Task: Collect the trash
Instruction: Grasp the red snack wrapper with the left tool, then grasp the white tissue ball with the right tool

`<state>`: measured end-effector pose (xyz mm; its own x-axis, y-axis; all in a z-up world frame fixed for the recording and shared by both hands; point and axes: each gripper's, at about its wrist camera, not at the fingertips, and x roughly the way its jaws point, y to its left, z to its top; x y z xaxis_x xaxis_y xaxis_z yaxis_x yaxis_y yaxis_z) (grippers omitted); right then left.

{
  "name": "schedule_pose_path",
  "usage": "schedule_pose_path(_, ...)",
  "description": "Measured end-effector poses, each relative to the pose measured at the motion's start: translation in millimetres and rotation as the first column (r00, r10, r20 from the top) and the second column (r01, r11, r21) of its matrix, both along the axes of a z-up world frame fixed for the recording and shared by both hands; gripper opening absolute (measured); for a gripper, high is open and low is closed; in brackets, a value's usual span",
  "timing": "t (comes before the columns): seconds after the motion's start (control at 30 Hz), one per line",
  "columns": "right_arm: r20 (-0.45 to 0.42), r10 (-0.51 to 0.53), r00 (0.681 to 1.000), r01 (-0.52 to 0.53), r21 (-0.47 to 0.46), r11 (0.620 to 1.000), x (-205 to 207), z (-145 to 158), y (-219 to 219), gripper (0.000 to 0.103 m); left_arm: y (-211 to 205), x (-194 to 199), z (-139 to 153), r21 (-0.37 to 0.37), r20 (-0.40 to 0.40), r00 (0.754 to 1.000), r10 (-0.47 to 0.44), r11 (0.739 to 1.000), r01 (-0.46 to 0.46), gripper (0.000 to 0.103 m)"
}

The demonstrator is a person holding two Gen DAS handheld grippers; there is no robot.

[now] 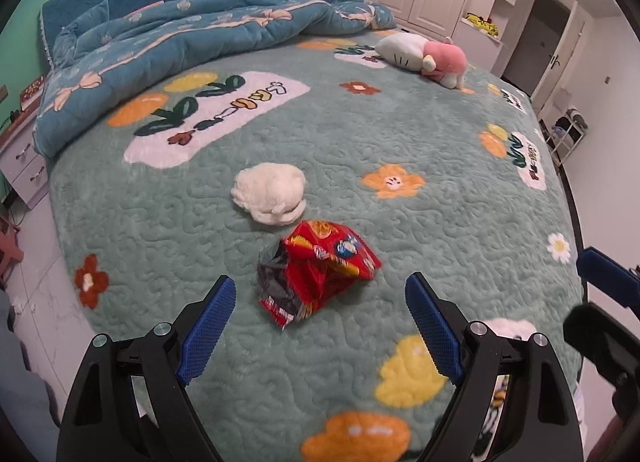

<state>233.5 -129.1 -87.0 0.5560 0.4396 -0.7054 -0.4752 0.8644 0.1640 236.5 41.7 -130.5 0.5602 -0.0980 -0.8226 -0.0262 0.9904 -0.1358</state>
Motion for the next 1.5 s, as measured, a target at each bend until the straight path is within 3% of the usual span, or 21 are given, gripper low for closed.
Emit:
schedule_pose_path(0.47, -0.040, 0.003, 0.999, -0.003, 0.011, 1.000, 43, -27, 8, 0.061, 5, 50, -59, -0.019, -0.113, 0.993, 0.023, 1.000, -0.025, 0.085)
schedule_pose_path(0.53, -0.047, -0.003, 0.999, 0.004, 0.012, 1.000, 47, -31, 7, 0.061, 5, 54, -66, -0.026, -0.136, 0.991, 0.008, 1.000, -0.011, 0.075)
schedule_pose_path(0.63, -0.054, -0.006, 0.999, 0.007, 0.011, 1.000, 50, -35, 7, 0.061, 6, 55, -70, -0.028, -0.143, 0.990, -0.005, 1.000, 0.001, 0.068)
schedule_pose_path(0.87, -0.063, 0.001, 0.998, -0.001, 0.008, 1.000, 56, -43, 12, 0.061, 1, 51, -69, -0.056, -0.130, 0.990, -0.055, 0.997, 0.048, 0.031)
schedule_pose_path(1.13, -0.062, 0.037, 0.997, -0.036, 0.005, 0.999, 62, -47, 29, 0.061, 25, 28, -48, -0.033, -0.098, 0.994, -0.042, 0.999, 0.039, 0.029)
schedule_pose_path(1.5, -0.070, 0.141, 0.988, -0.142, -0.012, 0.990, 99, -69, 96, 0.061, 70, 29, -41, -0.004, -0.094, 0.995, 0.013, 1.000, -0.013, 0.029)
